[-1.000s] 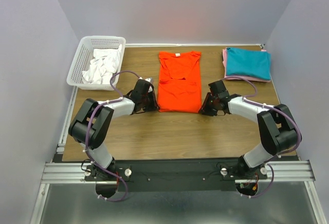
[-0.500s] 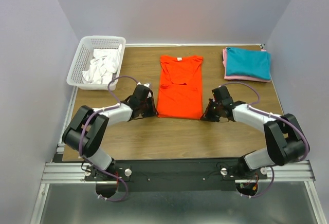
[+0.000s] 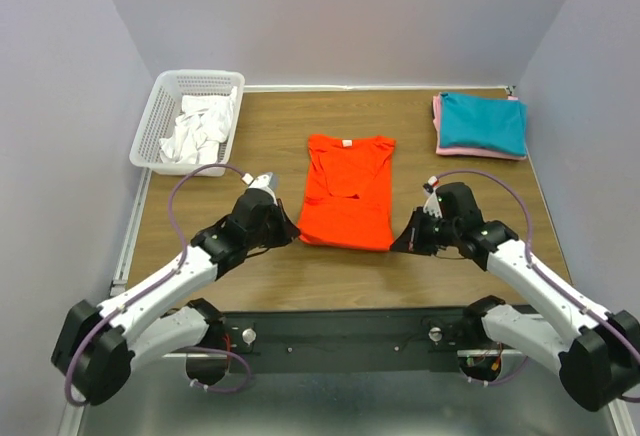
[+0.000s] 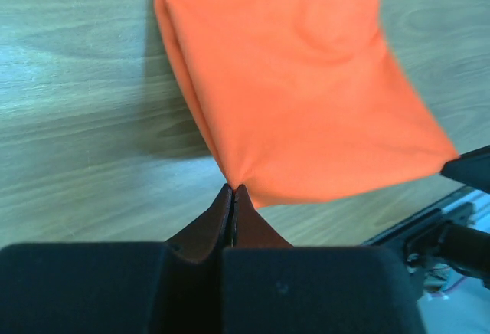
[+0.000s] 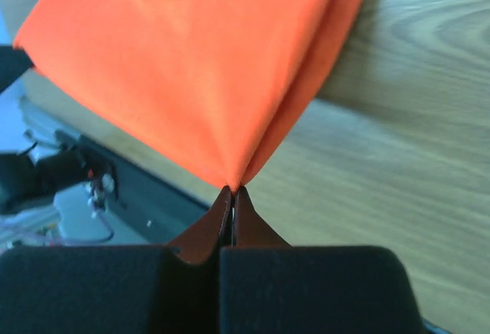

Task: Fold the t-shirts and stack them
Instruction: Fold the tshirt

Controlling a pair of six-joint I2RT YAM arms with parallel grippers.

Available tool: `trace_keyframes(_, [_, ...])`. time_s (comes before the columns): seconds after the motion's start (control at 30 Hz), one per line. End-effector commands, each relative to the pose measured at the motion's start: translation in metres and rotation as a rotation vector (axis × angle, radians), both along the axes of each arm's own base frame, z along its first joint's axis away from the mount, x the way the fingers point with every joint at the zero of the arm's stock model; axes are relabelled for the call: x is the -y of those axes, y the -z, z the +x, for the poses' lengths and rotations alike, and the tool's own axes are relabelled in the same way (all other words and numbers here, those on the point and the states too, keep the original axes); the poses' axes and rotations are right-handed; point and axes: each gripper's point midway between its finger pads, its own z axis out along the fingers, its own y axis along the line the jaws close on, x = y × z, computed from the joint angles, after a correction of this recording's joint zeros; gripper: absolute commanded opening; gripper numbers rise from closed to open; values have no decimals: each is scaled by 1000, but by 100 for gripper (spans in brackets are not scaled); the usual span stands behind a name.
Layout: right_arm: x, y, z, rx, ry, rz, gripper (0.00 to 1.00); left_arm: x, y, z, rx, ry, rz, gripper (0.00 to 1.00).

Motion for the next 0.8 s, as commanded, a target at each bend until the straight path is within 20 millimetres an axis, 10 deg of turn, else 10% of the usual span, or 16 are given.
trace_keyframes(0.0, [-8,-38,-21,39,-130,62,1,-15,-30,-4,58,-78,-22,0])
trace_keyframes(0.2, [-1,-72,6,152,-55,11,1,-22,-87,12,191,-151,-68,0])
trace_keyframes(0.77, [20,-81,100,198,126,-227,1,-31,-123,109,291,-299,54,0])
